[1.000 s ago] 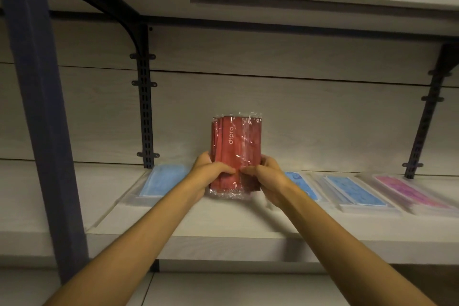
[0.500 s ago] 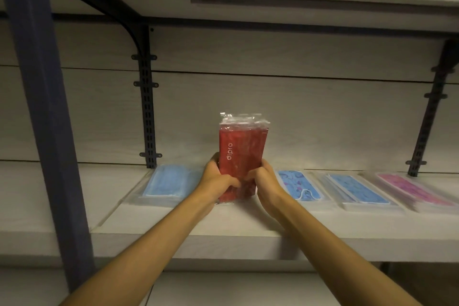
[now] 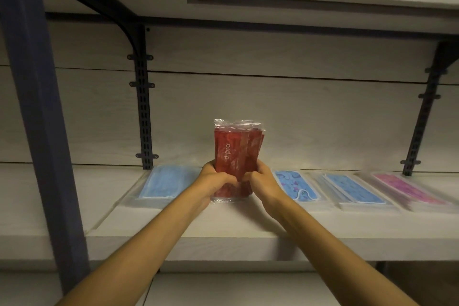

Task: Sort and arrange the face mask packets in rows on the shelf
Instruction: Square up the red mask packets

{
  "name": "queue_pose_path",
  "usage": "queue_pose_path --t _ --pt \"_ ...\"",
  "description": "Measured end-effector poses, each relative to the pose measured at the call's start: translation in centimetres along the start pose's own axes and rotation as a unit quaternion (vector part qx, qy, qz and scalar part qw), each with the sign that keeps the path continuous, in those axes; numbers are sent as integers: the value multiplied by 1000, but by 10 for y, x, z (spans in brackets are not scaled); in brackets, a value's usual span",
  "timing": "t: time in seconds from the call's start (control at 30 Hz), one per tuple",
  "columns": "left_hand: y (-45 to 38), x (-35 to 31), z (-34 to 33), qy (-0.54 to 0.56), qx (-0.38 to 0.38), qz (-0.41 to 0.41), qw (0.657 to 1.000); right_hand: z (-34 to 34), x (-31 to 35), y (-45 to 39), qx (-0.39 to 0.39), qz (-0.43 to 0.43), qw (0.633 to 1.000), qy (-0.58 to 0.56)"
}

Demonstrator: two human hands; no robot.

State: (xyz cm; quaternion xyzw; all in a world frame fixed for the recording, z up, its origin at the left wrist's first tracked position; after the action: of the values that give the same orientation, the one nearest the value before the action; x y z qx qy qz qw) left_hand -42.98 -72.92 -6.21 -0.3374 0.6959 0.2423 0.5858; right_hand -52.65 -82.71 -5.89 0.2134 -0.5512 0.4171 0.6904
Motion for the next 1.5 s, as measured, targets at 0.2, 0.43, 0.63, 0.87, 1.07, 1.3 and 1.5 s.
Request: queue_pose_path --t 0.2,0.43,0.63,0.87,1.07,1.3,1.5 --pt "-1 3 1 20 -45 -37 998 3 2 1 -3 7 999 39" --pt "8 -2 -7 -39 -13 -124 991 -3 1 3 -28 101 987 122" --pt "10 -7 -10 -123 -6 -216 969 -3 6 7 -44 155 968 192" --pt "12 -7 -8 -158 15 -236 959 -1 5 5 -35 177 959 217" --pt "11 -12 -2 -170 40 -188 967 7 13 3 -31 171 957 231" --pt "-1 -19 4 -128 7 -33 991 18 22 -5 29 39 989 140" --pt "8 -6 7 -200 28 68 977 15 8 -6 59 -66 974 207"
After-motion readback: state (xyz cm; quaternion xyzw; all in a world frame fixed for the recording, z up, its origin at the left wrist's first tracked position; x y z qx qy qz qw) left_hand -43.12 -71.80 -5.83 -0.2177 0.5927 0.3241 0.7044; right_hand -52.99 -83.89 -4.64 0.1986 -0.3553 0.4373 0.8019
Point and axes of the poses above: each hand's wrist, its own y-axis away from the middle knuckle, its own z-axis out of the back of the hand, x = y × z, the point moved 2 cm from there along -y, towards the middle knuckle, and after that the axes turned 12 degrees about y, right-handed, at the moved point
